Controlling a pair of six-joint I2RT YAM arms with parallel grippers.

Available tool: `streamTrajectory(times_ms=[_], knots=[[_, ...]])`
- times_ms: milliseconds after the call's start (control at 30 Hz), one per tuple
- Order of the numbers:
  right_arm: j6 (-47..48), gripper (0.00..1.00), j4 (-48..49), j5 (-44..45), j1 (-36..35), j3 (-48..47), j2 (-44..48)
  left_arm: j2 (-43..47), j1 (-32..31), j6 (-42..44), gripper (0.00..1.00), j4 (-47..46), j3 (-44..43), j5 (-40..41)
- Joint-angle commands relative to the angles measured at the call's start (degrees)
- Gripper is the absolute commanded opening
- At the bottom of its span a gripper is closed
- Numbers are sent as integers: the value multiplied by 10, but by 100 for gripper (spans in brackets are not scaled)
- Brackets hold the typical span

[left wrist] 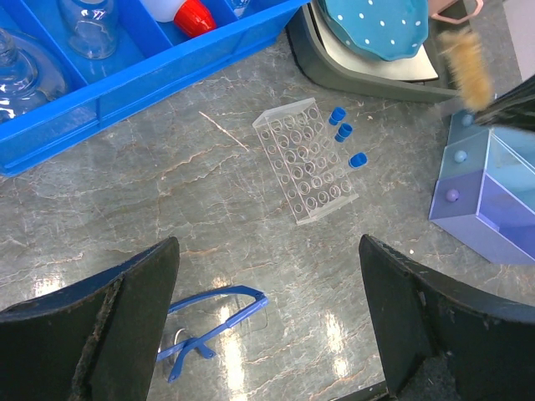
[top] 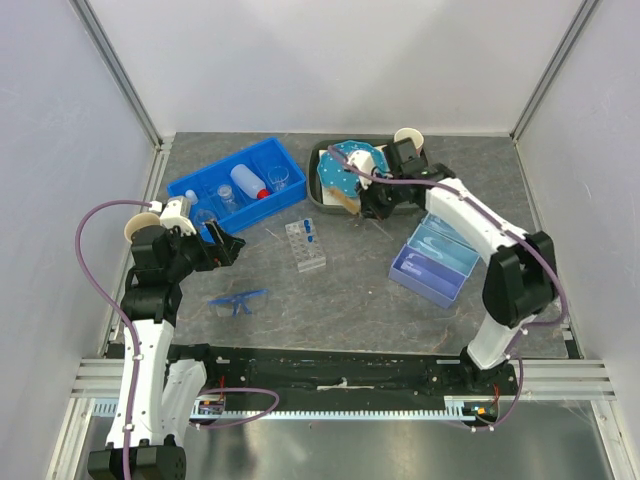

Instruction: Organize the chemistry lab equipment

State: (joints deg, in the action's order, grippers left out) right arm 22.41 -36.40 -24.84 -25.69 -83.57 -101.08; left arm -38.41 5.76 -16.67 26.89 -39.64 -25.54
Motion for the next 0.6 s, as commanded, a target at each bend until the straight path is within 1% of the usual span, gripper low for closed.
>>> streamTrajectory(times_ms=[0, 100, 233, 267, 333, 400, 467, 567], knots=[[39, 0, -43, -53, 32, -45, 65, 4, 0, -9, 94, -14, 0, 8], [68, 0, -69, -50, 61, -57, 98, 5, 0, -7, 94, -15, 1, 8], [123, 0, -136, -14, 99, -66, 141, 9, 0, -7, 94, -14, -1, 10], [138, 0, -148, 6, 117, -64, 148, 8, 0, -7, 94, -15, -1, 10], [176, 0, -179, 26, 137, -58, 166, 9, 0, -7, 94, -14, -1, 7], [218, 0, -196, 46, 174, -45, 181, 9, 0, -7, 94, -14, -1, 7], [244, 0, -214, 59, 214, -27, 189, 8, 0, -7, 94, -15, -1, 6], [298, 0, -233, 78, 254, 1, 192, 8, 0, -7, 94, -15, 0, 5]])
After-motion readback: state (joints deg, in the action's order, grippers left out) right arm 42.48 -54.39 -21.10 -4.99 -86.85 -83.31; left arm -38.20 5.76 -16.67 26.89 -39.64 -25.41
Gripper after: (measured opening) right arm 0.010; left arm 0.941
